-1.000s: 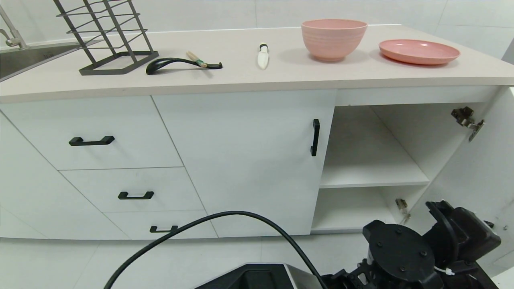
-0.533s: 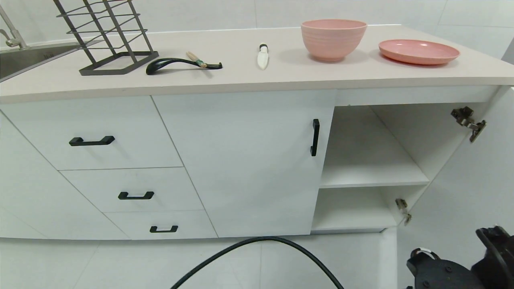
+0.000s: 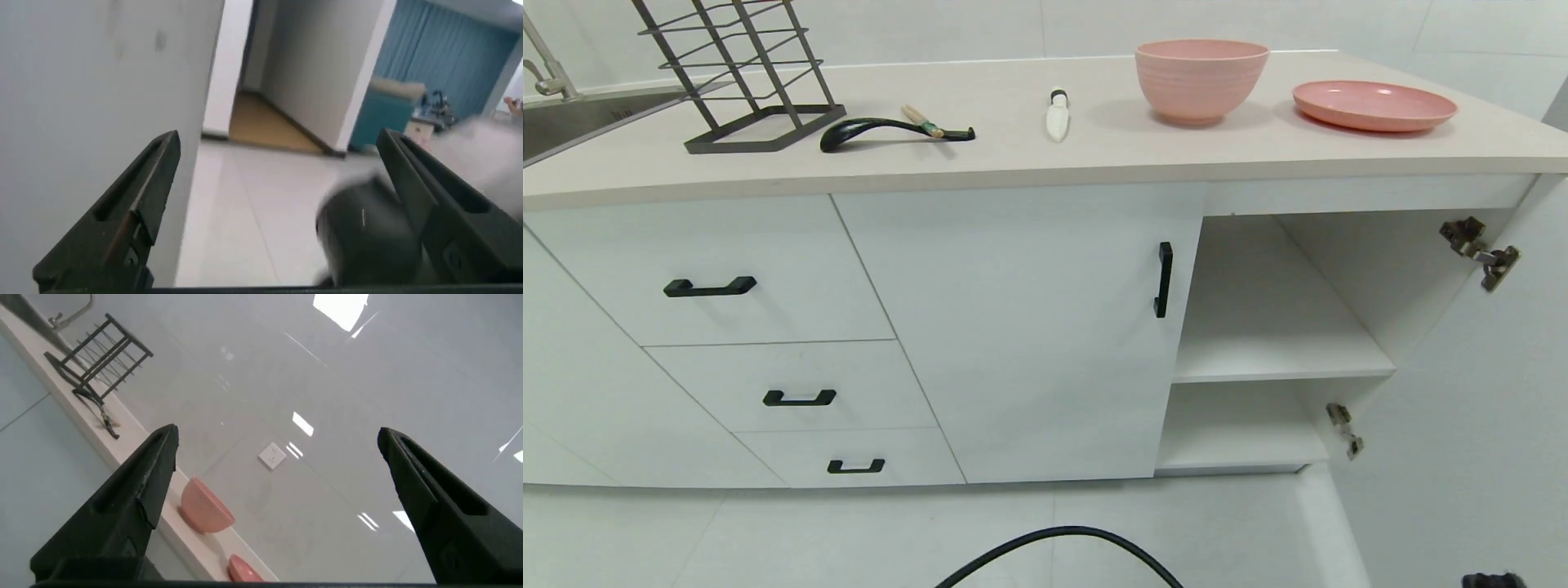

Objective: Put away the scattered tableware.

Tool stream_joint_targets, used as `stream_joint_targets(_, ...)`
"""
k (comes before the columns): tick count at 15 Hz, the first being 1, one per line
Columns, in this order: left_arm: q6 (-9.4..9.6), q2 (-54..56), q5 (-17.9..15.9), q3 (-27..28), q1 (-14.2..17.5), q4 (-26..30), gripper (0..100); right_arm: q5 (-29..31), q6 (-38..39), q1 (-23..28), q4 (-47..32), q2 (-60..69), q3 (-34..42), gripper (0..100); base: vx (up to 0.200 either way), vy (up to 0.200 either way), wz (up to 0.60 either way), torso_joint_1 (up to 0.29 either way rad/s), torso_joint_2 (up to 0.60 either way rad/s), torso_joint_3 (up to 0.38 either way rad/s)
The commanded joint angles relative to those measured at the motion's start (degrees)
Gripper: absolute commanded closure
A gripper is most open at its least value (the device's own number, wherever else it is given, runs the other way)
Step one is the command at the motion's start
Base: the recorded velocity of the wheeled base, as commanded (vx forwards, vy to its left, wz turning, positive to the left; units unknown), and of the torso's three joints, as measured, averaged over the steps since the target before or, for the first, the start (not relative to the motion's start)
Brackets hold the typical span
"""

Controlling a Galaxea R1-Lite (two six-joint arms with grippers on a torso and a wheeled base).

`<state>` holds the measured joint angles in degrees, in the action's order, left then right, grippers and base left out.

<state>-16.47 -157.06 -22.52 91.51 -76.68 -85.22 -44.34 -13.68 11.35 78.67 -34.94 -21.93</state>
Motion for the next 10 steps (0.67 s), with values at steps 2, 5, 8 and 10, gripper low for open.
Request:
stream_joint_targets(2,3.55,25.75,0.10,-38.43,5.66,-4.78,0,-0.14,-0.03,-0.01,-0.09,-0.13,0.93,0,0.000,0.000,0.00,0.000,0.00,0.000)
stream_joint_targets(5,9.35,40.70,0.02,-48.71,15.95,-4.78,0,-0.84,-0.12,-0.19,-2.20,0.57,6.81,0,0.000,0.000,0.00,0.000,0.00,0.000)
stream_joint_targets(8,10.58,61.44,-0.16,-62.07,32.91,-4.78,0,-0.84,-0.12,-0.63,-2.90,1.28,14.64,0,0.000,0.000,0.00,0.000,0.00,0.000)
stream_joint_targets(10,10.49,71.90,-1.30,-68.58,43.54,-4.78,0,-0.84,-0.12,-1.95,-3.26,1.28,17.98,0,0.000,0.000,0.00,0.000,0.00,0.000)
